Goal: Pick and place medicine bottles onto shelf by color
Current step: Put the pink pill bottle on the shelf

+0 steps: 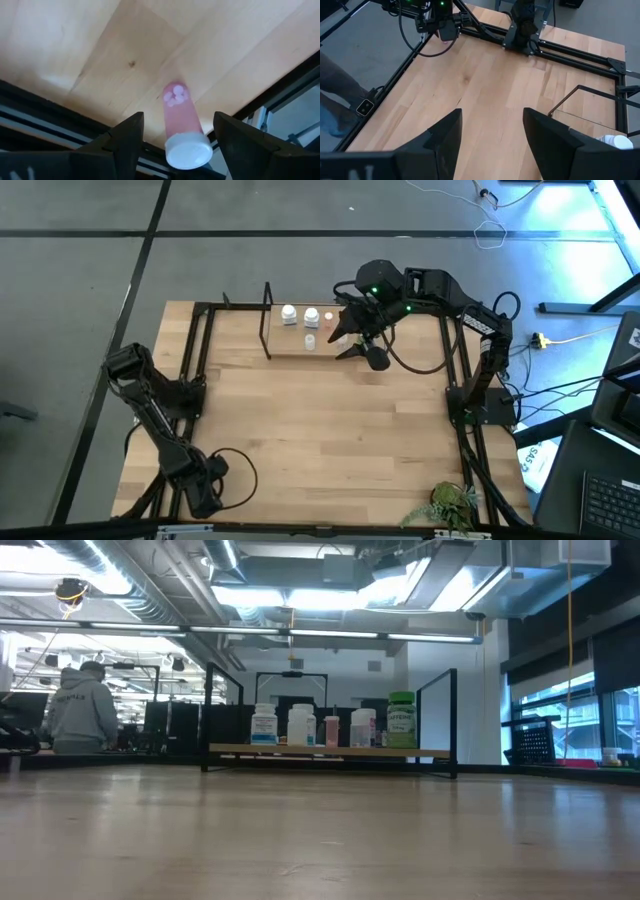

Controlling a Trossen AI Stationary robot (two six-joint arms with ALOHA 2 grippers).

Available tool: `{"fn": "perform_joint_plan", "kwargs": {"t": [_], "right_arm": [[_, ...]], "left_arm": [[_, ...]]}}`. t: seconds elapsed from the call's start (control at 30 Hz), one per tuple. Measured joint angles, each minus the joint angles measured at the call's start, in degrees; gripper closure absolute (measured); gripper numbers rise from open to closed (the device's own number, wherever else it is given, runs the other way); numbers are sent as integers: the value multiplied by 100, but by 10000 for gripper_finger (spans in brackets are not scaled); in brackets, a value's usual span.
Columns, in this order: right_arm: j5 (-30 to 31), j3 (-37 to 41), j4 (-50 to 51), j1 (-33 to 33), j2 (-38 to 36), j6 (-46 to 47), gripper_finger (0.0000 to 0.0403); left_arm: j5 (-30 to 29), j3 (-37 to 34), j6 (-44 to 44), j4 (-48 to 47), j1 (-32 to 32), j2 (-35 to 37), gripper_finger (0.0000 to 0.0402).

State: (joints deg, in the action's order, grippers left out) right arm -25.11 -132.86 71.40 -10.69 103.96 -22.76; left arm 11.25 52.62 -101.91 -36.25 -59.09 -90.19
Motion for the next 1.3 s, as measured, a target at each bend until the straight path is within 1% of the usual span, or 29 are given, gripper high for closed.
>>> {"fn": "perform_joint_plan", "kwargs": {"t": [0.2,0.33,0.47,0.73,0.83,1.07,1.3], "right_arm": [[-2,0,0,-1,0,-1,190],[-2,0,0,1,0,1,190],[-2,0,0,-1,0,-1,190],[-1,0,2,-1,0,40,190],[-2,0,2,-1,0,133,190],[-2,0,6,0,0,163,190],[-2,0,83,4,0,310,190]], "left_arm": [[44,0,15,-5,3,0,169],[268,0,25,-35,0,0,182],[476,0,-2,-35,0,0,210],[485,0,-7,-34,11,0,286],[487,0,-2,-33,9,4,304],[483,2,34,-33,11,129,309],[430,7,52,-258,152,687,309]]}}
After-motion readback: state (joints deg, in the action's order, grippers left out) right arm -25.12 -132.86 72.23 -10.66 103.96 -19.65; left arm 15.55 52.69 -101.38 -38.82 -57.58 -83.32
